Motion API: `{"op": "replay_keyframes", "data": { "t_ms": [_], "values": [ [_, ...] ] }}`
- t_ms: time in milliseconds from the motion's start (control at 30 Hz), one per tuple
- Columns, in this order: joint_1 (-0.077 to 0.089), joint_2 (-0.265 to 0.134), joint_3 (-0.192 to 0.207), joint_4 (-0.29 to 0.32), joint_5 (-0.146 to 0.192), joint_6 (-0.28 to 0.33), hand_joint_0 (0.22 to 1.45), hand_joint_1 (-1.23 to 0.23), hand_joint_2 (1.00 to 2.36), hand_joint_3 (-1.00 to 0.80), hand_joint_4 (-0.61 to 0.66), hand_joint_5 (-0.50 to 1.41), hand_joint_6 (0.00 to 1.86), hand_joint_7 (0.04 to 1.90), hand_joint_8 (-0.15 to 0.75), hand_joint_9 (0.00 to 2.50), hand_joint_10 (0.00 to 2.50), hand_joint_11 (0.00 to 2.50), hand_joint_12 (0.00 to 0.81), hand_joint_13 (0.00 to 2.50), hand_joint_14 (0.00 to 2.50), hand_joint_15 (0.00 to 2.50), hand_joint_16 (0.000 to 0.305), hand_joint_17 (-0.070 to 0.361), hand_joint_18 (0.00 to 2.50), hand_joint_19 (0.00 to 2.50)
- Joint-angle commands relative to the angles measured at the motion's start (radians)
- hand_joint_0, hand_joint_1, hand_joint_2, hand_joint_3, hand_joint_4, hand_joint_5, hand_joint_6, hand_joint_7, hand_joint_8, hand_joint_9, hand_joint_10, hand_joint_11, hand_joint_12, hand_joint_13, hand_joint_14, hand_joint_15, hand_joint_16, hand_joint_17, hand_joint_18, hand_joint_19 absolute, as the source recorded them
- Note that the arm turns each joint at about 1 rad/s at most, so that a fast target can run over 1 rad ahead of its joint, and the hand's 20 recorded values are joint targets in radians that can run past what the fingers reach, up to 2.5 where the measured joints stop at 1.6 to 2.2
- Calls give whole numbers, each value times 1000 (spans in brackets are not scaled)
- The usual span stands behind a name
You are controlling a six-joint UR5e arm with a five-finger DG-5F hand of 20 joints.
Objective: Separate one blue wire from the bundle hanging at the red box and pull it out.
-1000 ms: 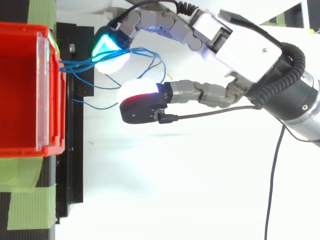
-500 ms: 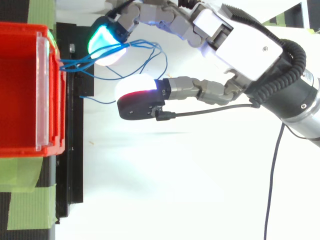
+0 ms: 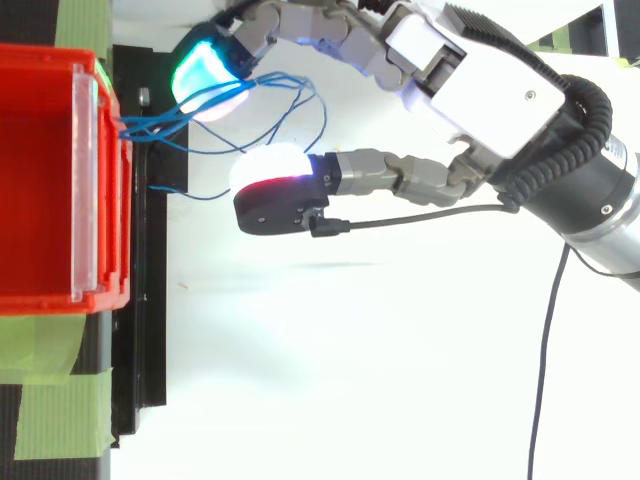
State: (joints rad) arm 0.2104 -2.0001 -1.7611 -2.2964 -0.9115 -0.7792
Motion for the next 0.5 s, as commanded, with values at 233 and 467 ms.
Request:
{"op": "replay_keyframes", "data": {
  "t_ms": [233, 467],
  "values": [
    [-5, 0, 0, -1, -1, -6, 558, -542, 1000, -500, 298, -221, 502, 784, 296, 267, 2, 97, 372, 16, 2, 93, 59, 132, 0, 191],
    [-11, -25, 0, 28, -3, -2, 558, -541, 1000, -500, 299, -221, 502, 792, 297, 266, 2, 105, 371, 15, 2, 98, 59, 132, 0, 198]
  ]
}}
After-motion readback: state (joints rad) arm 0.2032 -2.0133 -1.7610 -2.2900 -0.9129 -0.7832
